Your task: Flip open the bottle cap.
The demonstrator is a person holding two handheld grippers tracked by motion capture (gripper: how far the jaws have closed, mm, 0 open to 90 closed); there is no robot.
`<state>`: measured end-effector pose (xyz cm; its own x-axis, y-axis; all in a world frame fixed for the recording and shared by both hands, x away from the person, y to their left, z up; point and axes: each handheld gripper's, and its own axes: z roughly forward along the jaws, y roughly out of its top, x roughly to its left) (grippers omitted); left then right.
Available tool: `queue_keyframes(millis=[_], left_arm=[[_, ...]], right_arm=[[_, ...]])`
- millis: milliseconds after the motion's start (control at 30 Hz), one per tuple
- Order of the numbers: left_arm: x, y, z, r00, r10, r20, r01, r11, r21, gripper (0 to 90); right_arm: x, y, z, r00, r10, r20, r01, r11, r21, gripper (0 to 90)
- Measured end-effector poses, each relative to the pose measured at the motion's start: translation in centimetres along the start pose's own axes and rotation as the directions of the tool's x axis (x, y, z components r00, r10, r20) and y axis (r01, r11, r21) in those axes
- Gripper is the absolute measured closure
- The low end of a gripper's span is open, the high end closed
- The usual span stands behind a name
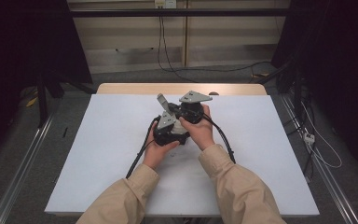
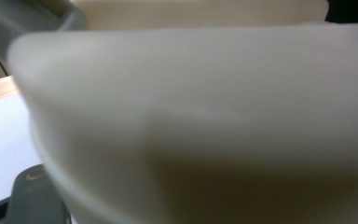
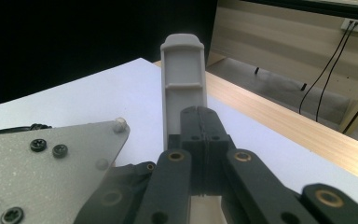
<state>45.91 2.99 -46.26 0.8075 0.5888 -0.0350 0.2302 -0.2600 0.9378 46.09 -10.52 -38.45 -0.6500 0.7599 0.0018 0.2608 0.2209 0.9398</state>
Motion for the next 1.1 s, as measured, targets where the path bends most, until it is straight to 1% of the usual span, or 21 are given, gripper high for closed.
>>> queue_keyframes(millis=[667, 733, 1100], left_arm=[[-0.05, 0.00, 0.01, 1.0000, 0.002, -0.005, -0.002, 1.0000, 0.001, 18.7], [-0.03, 0.01, -0.01, 1.0000, 0.008, -0.006, -0.008, 1.0000, 0.004, 18.7], [-0.09, 0.01, 0.00, 0.9999, 0.007, -0.009, -0.007, 1.0000, 0.003, 18.7]], right_arm=[[-0.11, -0.17, 0.17, 0.9998, 0.012, -0.013, -0.012, 0.9999, 0.006, 90.0], [-0.10, -0.16, 0.19, 0.9998, 0.013, -0.013, -0.013, 0.9999, 0.009, 90.0], [-0.14, -0.08, 0.26, 0.9996, 0.020, -0.018, -0.020, 0.9996, 0.021, 90.0]])
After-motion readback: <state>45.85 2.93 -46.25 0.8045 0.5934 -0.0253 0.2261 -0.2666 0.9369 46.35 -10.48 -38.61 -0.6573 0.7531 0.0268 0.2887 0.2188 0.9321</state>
